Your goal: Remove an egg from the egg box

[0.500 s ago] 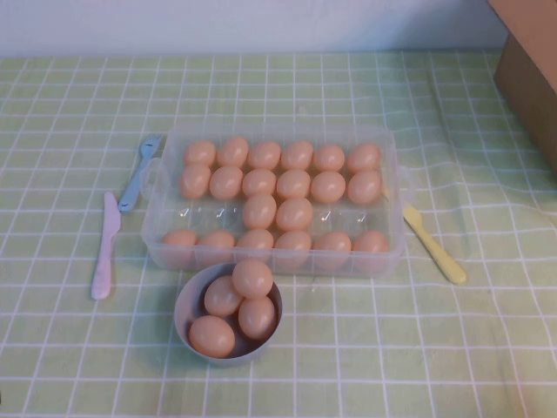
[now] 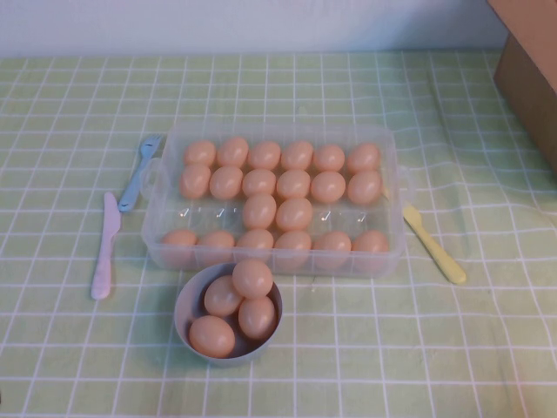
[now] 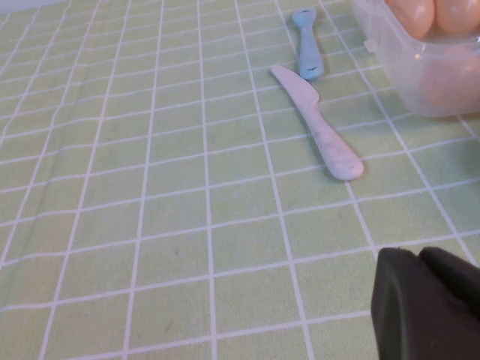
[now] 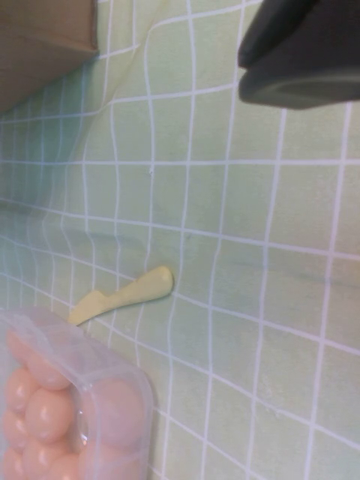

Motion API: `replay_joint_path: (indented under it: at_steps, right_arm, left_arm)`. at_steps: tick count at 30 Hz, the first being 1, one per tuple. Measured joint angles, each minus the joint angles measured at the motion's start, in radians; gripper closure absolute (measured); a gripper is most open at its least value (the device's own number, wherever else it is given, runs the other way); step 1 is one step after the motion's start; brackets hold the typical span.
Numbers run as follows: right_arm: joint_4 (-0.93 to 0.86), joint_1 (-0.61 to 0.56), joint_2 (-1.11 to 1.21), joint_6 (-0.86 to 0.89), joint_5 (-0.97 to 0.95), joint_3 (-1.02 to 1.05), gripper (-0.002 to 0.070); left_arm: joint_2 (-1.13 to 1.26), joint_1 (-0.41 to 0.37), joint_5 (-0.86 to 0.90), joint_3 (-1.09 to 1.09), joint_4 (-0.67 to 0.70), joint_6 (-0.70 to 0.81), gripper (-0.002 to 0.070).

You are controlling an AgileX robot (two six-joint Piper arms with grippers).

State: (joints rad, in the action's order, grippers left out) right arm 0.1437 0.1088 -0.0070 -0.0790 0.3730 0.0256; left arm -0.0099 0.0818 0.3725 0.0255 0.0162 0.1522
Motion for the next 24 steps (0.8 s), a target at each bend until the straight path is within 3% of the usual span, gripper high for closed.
replay_joint_path:
  at_steps: [24]
  right_arm:
    - [0.0, 0.0, 0.0, 0.0, 0.0, 0.0, 0.0694]
  left_arm:
    - [0.0, 0.0, -0.007, 0.0, 0.022, 0.0, 0.068]
